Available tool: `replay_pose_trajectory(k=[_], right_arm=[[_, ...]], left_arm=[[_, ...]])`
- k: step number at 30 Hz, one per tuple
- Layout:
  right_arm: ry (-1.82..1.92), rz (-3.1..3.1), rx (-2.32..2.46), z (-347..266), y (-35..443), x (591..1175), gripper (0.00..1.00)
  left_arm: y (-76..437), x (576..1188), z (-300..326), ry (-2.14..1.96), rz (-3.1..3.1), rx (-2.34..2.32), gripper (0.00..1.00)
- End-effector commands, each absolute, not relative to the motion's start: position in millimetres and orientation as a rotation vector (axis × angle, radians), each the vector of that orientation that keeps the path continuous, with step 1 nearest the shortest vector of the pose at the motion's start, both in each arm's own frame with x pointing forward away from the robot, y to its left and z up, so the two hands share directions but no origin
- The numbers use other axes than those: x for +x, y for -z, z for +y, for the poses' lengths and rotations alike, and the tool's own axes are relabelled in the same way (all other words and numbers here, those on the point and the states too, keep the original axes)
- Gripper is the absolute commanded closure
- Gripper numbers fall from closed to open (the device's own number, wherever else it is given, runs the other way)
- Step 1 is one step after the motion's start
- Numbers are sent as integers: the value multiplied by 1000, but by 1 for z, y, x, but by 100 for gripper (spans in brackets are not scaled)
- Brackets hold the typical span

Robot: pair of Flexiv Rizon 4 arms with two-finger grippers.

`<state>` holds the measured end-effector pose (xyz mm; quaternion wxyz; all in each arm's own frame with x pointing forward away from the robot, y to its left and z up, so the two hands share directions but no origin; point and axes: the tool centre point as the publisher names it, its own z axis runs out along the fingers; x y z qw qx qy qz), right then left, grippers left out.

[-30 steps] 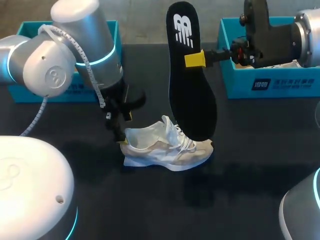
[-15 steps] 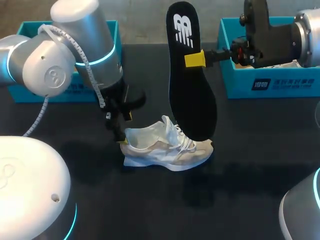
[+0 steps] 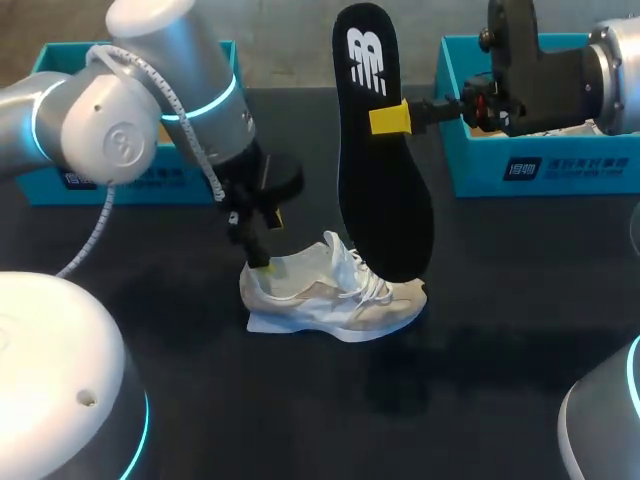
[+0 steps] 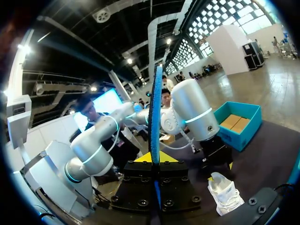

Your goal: Take the shoe out of the shoebox, open the shoe tongue, remove and reinsert the insole, then place the shoe into the shoebox

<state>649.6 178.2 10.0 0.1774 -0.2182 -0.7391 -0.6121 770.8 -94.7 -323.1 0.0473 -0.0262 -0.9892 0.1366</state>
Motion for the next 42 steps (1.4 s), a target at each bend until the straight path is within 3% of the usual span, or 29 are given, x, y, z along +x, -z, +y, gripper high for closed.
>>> replay_pose_trajectory(k=[1, 29, 30, 33, 36, 37, 42], right_arm=[[1731, -2091, -618, 180, -9, 651, 100], [1731, -2091, -618, 180, -9, 651, 100], [1731, -2091, -618, 180, -9, 651, 100], [1731, -2091, -618, 180, -9, 651, 100], [1731, -2091, -618, 180, -9, 651, 100], [1731, -2091, -618, 180, -9, 651, 100], [1731, -2091, -618, 180, -9, 651, 100]], left_arm=[[342, 791, -113, -403, -2986, -83, 0], [397, 785, -157, -309, -2903, -91, 0], [398, 784, -156, -303, -2902, -94, 4], [401, 781, -155, -296, -2897, -93, 27], [403, 780, -154, -296, -2892, -89, 38], [404, 779, -154, -295, -2889, -89, 52], [405, 777, -154, -292, -2886, -85, 66]])
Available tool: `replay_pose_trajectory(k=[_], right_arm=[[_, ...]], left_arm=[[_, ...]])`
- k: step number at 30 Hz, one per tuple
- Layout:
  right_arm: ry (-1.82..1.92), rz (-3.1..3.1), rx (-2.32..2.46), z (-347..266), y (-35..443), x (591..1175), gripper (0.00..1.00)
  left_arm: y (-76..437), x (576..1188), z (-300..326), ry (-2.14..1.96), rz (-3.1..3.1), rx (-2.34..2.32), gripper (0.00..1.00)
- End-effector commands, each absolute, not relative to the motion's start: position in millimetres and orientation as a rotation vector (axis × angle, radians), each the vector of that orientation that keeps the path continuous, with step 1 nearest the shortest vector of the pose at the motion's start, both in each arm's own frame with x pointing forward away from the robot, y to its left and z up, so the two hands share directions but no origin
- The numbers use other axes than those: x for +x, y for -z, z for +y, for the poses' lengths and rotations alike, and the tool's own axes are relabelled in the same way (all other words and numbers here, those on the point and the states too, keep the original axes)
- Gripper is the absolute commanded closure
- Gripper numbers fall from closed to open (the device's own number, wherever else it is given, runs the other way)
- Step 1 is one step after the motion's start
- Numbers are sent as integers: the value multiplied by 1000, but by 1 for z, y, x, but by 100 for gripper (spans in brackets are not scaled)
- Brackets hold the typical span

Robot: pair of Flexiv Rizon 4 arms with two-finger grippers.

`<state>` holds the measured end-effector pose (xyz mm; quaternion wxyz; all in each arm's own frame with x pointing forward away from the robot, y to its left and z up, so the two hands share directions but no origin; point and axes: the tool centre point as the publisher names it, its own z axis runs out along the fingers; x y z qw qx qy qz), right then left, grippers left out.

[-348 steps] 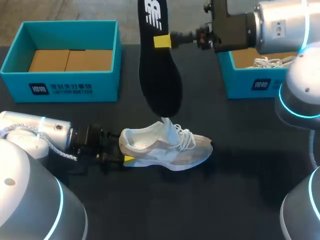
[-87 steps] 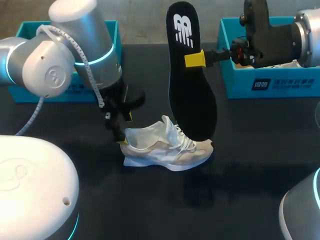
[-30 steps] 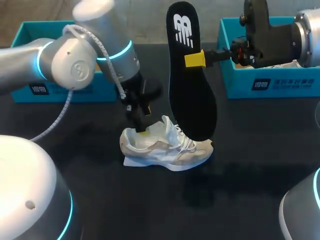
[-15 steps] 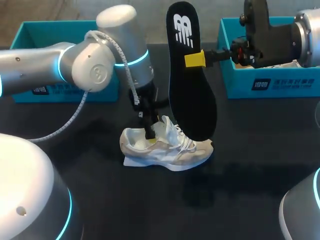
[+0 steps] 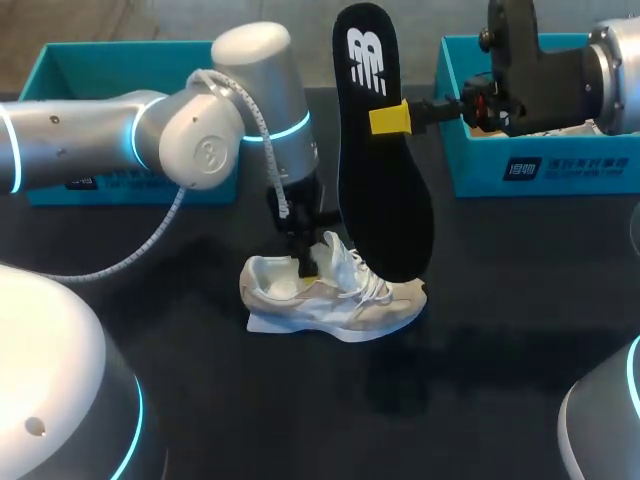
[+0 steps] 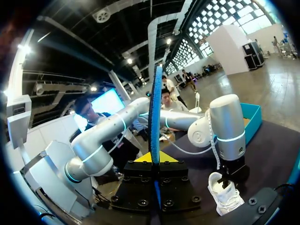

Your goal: Take the shoe out of the shoebox, open the shoe tongue, remove and reinsert the insole, then place the shoe into the shoebox

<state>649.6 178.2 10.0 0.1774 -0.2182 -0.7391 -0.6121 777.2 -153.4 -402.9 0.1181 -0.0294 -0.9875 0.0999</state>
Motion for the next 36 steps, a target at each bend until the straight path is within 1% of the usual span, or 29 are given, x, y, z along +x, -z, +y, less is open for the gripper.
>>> replay_pose_trajectory(k=[1, 2, 3, 5, 6, 16, 26, 36], right_arm=[[1731, -2091, -618, 180, -9, 651, 100], [1731, -2091, -618, 180, -9, 651, 100], [1731, -2091, -618, 180, -9, 651, 100], [1731, -2091, -618, 180, -9, 651, 100], [1731, -2091, -618, 180, -9, 651, 100], [1731, -2091, -618, 180, -9, 651, 100], [1731, -2091, -618, 180, -9, 651, 100], [1731, -2091, -618, 180, -9, 651, 100]], left_arm=[[405, 777, -153, -292, -2885, -84, 69], [405, 776, -153, -292, -2885, -84, 71], [405, 776, -152, -292, -2885, -83, 81], [405, 776, -151, -294, -2884, -79, 92], [405, 776, -150, -297, -2883, -77, 100], [396, 773, -147, -286, -2871, -167, 100], [379, 772, -148, -190, -2817, -410, 100], [379, 790, -145, -162, -2622, -729, 100]])
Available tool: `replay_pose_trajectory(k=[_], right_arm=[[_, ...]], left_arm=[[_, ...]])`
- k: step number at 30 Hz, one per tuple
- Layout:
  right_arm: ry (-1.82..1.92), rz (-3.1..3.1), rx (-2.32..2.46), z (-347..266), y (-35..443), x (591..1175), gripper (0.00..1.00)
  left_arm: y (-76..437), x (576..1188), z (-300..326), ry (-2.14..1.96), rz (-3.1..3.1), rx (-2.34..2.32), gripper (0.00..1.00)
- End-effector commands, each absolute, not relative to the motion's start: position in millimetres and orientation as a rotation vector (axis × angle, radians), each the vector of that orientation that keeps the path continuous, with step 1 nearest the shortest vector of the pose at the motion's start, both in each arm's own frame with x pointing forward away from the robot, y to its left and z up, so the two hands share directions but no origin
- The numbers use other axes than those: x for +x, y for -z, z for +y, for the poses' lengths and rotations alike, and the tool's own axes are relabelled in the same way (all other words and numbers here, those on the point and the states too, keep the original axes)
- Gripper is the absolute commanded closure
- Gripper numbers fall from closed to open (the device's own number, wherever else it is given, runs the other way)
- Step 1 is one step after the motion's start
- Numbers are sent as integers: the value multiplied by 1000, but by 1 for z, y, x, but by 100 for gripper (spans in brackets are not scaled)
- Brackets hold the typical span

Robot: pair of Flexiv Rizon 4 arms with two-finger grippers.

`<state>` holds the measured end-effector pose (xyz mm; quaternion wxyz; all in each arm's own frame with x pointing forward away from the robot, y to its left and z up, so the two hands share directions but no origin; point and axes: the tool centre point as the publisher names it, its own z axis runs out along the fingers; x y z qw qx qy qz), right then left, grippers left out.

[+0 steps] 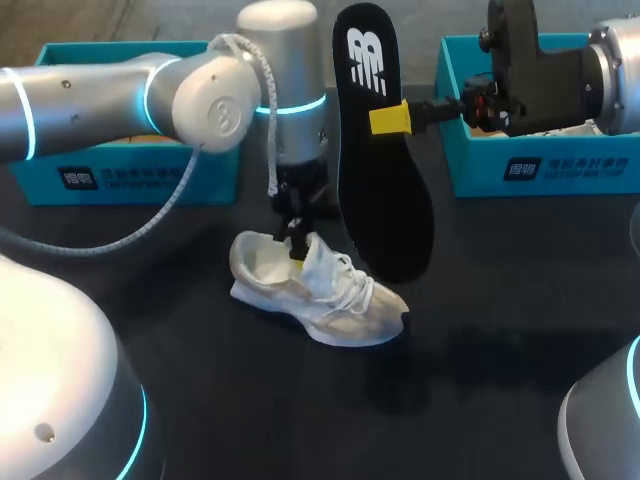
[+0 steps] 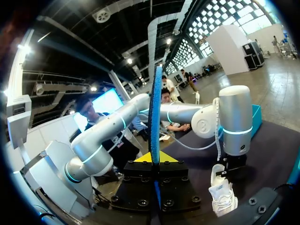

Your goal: Take the shoe out of the shoebox, open the shoe tongue, remove and reinsert the insole, then place the shoe into the shoebox

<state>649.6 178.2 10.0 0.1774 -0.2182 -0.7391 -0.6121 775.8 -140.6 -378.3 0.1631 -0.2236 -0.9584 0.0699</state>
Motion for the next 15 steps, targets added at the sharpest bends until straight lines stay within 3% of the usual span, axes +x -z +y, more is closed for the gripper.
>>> replay_pose_trajectory(k=[1, 15], right_arm=[[1731, -2091, -618, 180, -9, 651, 100], [1731, -2091, -618, 180, -9, 651, 100]], left_arm=[[379, 792, -145, -159, -2581, -780, 100], [363, 804, -146, -10, -2048, -1428, 100]])
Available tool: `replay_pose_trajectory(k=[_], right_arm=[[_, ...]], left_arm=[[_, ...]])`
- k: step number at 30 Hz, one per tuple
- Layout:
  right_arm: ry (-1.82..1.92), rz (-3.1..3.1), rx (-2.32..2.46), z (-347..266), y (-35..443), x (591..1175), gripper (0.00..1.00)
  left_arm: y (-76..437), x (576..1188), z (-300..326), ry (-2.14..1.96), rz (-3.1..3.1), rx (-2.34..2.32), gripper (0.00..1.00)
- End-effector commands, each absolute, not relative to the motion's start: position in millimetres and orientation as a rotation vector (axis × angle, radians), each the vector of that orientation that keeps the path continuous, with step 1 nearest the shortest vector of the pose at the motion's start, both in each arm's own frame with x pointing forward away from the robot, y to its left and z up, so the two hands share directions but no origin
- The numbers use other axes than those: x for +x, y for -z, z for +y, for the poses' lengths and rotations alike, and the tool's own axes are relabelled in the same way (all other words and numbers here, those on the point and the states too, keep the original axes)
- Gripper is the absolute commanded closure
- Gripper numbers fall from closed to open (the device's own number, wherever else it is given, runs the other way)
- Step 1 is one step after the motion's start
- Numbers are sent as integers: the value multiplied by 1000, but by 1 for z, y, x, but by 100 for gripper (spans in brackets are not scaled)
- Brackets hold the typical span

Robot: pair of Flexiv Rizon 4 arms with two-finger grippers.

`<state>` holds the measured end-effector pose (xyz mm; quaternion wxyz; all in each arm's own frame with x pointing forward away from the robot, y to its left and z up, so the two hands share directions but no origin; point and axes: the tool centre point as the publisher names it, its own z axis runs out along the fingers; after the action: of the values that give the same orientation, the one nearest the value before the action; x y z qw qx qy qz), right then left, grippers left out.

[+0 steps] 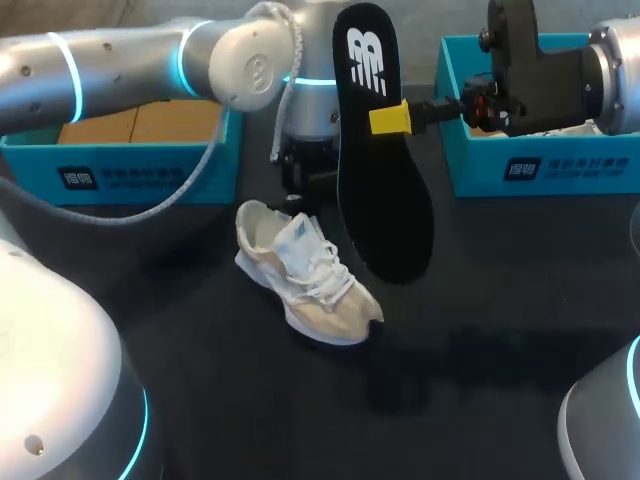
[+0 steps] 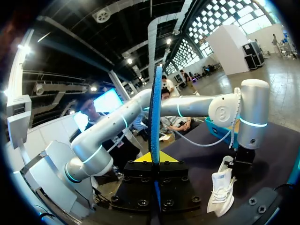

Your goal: Take the shoe out of the shoebox, open the shoe tongue, remove and reinsert the insole, then place the shoe into the shoebox

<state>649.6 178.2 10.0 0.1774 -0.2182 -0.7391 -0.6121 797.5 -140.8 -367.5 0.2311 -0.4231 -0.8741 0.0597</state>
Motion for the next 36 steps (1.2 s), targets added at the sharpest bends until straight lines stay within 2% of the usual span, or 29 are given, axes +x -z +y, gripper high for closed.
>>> replay_pose_trajectory(k=[1, 14, 36], right_arm=[[1731, -2091, -618, 180, -9, 651, 100], [1731, -2091, -618, 180, -9, 651, 100], [1731, -2091, -618, 180, -9, 651, 100]], left_arm=[[361, 805, -148, -16, -2020, -1455, 100], [350, 811, -162, 68, -1882, -1756, 100], [351, 798, -196, 79, -1870, -1809, 100]])
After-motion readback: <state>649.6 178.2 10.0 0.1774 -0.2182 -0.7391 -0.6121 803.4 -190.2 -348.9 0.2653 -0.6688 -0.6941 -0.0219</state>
